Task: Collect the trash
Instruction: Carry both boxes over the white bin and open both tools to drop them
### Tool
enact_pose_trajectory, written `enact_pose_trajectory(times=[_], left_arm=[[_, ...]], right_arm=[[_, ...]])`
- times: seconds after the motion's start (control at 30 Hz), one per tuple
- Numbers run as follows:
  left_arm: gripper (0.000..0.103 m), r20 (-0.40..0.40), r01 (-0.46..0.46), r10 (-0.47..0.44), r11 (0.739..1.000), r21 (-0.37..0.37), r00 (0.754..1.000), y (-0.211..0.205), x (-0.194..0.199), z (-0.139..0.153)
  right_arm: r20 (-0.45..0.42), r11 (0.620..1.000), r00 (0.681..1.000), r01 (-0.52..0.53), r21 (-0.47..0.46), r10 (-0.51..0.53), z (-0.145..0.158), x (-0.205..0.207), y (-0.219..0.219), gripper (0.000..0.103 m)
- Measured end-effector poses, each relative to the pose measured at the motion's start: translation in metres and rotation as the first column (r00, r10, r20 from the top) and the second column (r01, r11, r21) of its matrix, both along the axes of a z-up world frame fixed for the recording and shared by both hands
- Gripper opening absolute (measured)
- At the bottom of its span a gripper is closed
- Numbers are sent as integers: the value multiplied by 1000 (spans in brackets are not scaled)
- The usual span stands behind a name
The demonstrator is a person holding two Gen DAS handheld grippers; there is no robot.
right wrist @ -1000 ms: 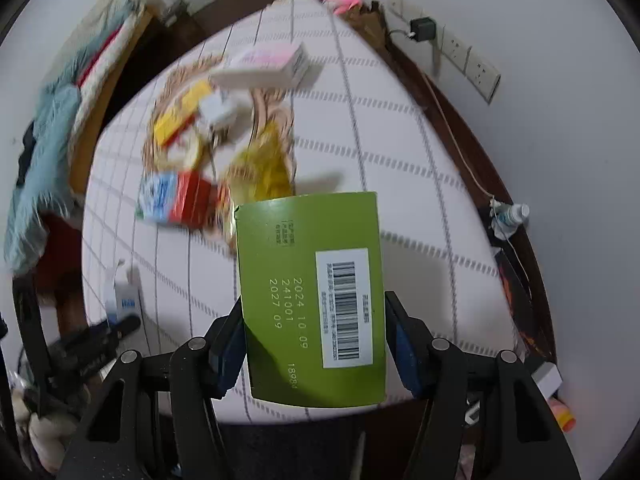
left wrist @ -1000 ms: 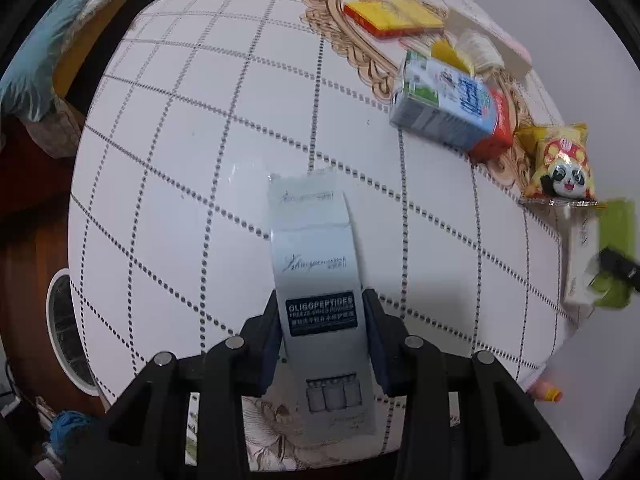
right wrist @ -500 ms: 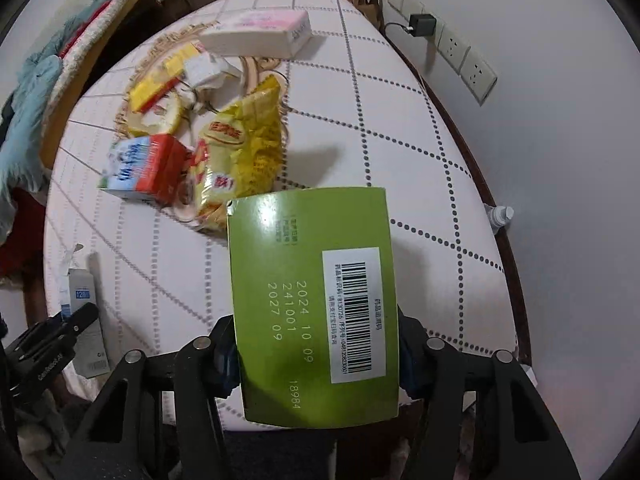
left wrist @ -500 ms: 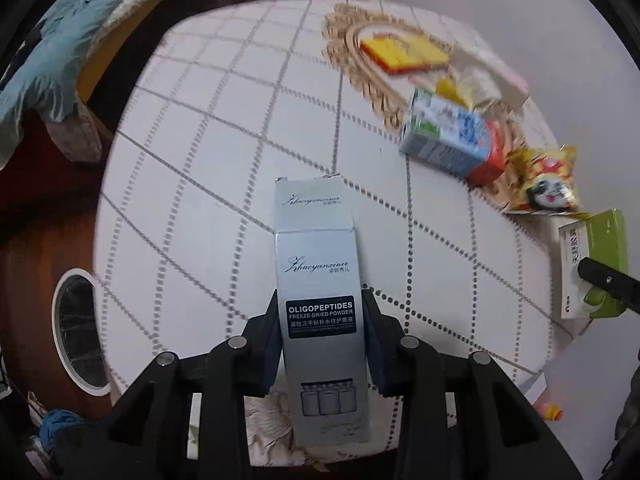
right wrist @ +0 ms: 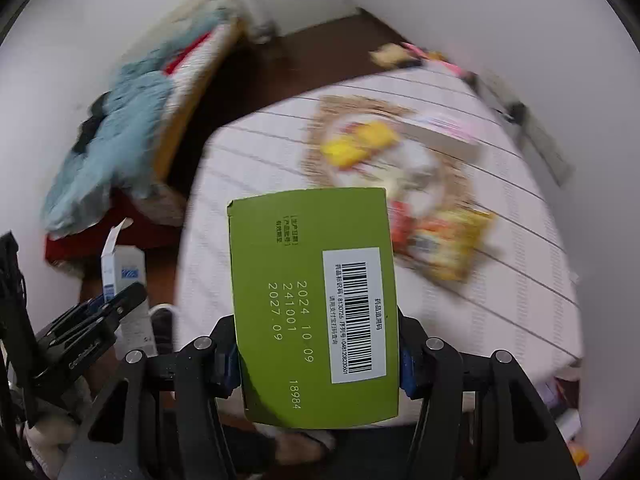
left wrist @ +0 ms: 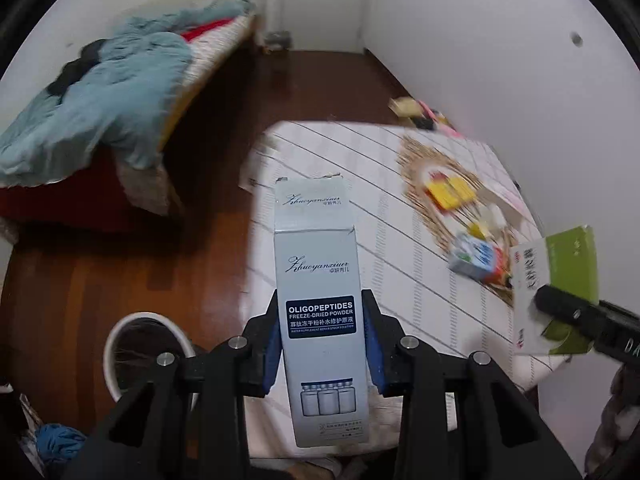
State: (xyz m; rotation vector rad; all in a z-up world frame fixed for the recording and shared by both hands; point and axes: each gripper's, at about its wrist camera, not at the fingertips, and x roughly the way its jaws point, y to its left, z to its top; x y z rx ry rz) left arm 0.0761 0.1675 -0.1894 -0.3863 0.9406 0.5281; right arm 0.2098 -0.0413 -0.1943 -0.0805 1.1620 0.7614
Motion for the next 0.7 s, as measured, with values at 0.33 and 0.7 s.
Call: enact_pose_trajectory(times=[0.33, 0.7], left_arm=[[32, -52, -232, 231, 973, 1, 971, 111, -108, -29], [32, -232, -423, 385, 895, -142, 893, 213, -209, -149]], right_arm=[[-59, 964, 963, -262, 49, 264, -16, -98, 174, 60], [-280, 894, 870, -441, -75, 405, -160, -190, 330, 60]])
